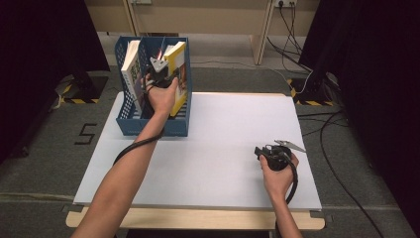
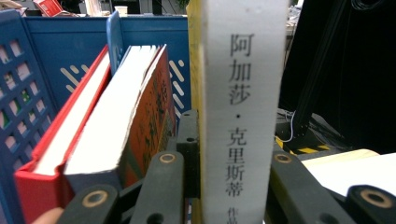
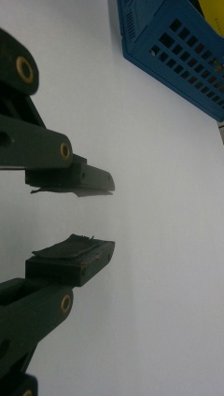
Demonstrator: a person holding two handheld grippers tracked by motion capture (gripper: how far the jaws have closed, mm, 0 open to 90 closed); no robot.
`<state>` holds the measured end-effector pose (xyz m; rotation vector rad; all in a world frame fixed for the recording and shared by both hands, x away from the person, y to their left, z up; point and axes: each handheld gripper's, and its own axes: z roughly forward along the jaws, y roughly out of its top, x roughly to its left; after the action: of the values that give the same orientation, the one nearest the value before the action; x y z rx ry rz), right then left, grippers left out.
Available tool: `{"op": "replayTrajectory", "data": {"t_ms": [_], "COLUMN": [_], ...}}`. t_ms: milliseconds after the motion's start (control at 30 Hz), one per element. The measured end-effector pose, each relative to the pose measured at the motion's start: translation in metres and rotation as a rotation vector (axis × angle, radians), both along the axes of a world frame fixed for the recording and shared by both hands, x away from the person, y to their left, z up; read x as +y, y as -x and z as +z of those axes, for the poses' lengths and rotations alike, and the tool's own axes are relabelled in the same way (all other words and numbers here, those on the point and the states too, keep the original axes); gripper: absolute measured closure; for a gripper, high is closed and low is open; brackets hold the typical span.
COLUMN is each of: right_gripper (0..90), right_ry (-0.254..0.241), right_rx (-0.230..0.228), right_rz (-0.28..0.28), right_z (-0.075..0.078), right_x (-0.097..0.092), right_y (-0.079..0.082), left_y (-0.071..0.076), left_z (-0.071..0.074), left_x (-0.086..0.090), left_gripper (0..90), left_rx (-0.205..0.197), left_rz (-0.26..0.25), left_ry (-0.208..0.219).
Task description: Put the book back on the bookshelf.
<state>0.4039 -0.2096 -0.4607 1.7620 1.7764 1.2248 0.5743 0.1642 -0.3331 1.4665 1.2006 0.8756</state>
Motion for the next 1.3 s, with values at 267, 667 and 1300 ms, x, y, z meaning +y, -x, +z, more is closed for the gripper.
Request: {"op": "replayTrajectory", "data": {"t_ms": [267,667,1300], "right_gripper": [65.1,65.0,64.9], "right_ry": [-0.003,0.003,0.000], "right_rx": [0.007,0.003,0.009], "right_rz": [0.002,0.013,0.024], "right_z": [-0.001,-0.003,-0.006], "right_x": [0.001,0.003,0.006], "right_y": [-0.001,-0.002,-0.001], "left_y": [-0.005,-0.011,-0.016], "left_z": [-0.006,-0.016,-0.028], "left_x": [-0.003,-0.010,-0.017], "left_gripper": [75.4,75.3,75.1], "left_rx": [0.001,-0.002,0.006], "left_rz": [0.009,0.023,0.027], "left_ry": [-0.005,-0.017,-0.032]}}
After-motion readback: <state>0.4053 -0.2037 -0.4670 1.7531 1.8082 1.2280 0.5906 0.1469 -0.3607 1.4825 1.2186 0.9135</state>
